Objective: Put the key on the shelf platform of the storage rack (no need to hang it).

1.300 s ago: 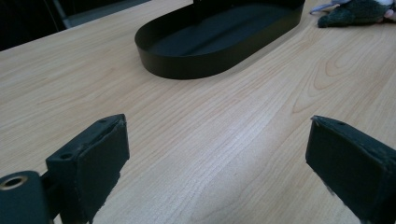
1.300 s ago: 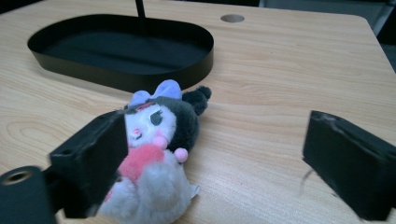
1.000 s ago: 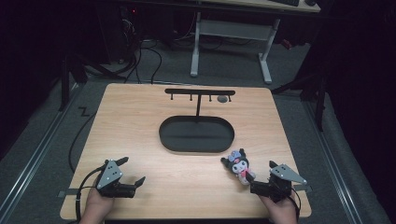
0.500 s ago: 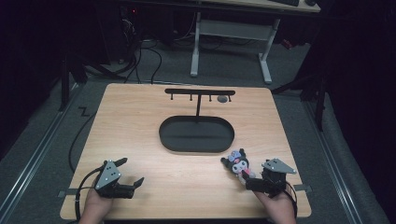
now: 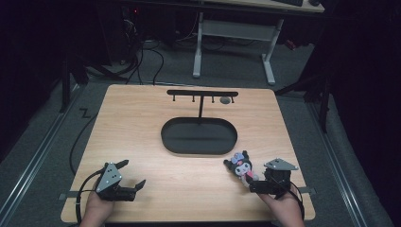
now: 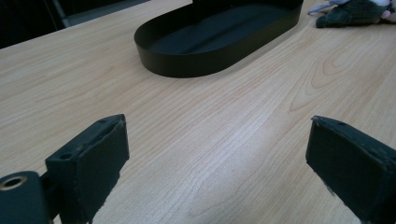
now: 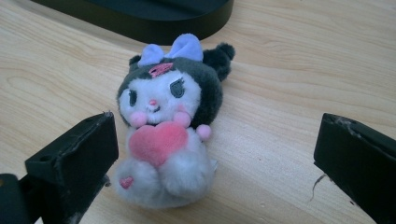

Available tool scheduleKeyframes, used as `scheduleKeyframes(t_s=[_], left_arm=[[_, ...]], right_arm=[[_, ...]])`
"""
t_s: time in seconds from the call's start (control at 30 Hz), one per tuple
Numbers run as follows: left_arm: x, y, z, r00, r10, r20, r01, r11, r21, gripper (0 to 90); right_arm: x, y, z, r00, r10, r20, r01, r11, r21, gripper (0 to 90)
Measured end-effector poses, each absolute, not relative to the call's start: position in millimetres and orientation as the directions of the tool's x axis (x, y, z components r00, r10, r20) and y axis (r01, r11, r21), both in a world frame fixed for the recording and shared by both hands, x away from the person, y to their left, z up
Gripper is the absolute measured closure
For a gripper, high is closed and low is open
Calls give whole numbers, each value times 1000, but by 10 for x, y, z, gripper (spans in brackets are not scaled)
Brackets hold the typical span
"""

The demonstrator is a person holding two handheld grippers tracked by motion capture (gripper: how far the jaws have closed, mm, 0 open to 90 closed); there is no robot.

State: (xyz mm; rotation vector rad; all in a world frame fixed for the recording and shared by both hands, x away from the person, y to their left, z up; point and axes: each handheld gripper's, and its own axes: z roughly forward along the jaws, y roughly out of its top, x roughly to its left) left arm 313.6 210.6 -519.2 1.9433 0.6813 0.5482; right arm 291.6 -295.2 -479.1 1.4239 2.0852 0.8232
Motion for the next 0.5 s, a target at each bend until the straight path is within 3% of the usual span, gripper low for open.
scheduleKeyframes(t_s=[0.5], left_arm=[[3150,2098,-5210,746,661,87,230,-378,897,65]], right_arm=[[3010,-2866,-4777,-379,925,-30,742,323,588,0]])
